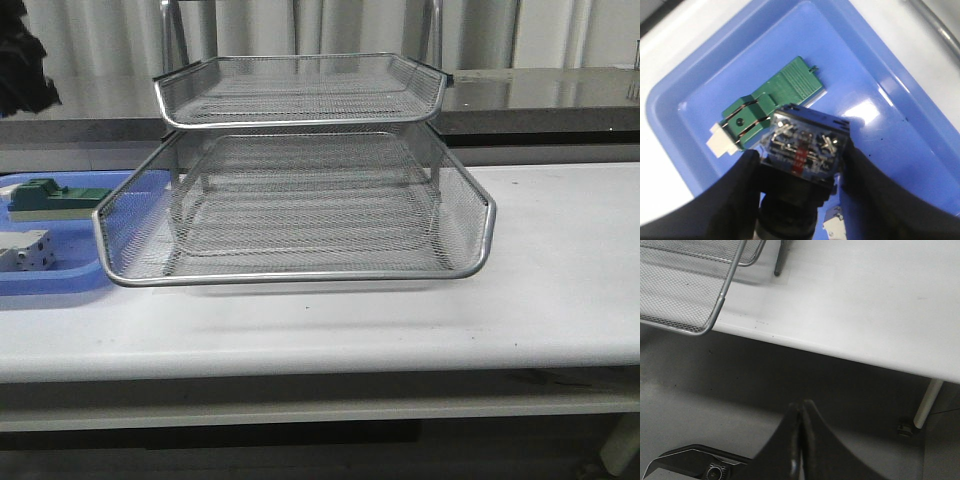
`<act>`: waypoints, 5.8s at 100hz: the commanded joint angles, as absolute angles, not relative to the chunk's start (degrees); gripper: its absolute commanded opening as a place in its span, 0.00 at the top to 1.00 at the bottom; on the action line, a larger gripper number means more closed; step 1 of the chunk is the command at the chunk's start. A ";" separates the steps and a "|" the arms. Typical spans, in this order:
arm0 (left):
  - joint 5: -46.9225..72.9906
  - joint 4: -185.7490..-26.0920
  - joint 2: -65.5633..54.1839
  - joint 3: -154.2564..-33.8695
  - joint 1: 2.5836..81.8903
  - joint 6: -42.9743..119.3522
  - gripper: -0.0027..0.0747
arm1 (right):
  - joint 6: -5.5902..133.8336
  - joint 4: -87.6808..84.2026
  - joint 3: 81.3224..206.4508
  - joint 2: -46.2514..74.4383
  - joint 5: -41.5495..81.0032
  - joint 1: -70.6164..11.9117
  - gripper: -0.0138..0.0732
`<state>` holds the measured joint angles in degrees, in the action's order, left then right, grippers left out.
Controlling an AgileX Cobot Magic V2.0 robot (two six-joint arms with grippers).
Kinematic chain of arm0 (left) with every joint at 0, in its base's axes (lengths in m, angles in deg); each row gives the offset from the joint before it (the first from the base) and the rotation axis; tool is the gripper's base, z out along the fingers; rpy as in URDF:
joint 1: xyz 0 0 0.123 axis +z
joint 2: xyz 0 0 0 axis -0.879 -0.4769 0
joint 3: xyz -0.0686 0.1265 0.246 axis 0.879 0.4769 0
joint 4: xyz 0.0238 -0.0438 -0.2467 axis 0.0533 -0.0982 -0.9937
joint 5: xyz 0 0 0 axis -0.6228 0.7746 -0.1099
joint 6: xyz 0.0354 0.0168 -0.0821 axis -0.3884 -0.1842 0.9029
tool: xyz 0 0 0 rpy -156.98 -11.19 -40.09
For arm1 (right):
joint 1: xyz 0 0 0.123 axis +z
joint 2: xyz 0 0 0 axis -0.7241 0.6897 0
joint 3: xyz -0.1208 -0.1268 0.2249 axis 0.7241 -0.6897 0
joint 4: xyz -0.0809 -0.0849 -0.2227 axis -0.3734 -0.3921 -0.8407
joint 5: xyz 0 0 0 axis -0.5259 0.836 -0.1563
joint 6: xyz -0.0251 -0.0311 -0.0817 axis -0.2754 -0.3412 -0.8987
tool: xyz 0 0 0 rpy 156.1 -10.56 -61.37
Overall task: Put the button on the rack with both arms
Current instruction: 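Close the left gripper on the button and lift it, then carry the button over the pulled-out tray and lower it in, then open the left gripper and raise it away from the button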
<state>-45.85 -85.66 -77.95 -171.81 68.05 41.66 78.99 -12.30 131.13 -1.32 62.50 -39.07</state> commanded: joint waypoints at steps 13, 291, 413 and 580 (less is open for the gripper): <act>-47.19 -86.79 -63.67 -164.75 67.39 45.25 0.99 | 79.01 -12.42 133.14 -1.63 59.60 -38.98 0.91; -47.13 -92.79 -44.81 -145.81 41.13 54.30 0.29 | 79.01 -12.42 133.14 -1.63 60.07 -38.98 0.91; 32.75 -95.69 21.91 -53.38 54.21 58.21 0.37 | 79.01 -12.42 133.14 -1.63 60.19 -38.98 0.91; 34.27 -95.69 23.03 -51.96 54.21 58.21 0.99 | 79.01 -8.77 133.14 -1.63 59.20 -38.98 0.91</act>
<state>29.57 -95.22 23.05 -50.27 54.00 57.65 79.01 -11.33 131.13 -1.32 62.79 -39.07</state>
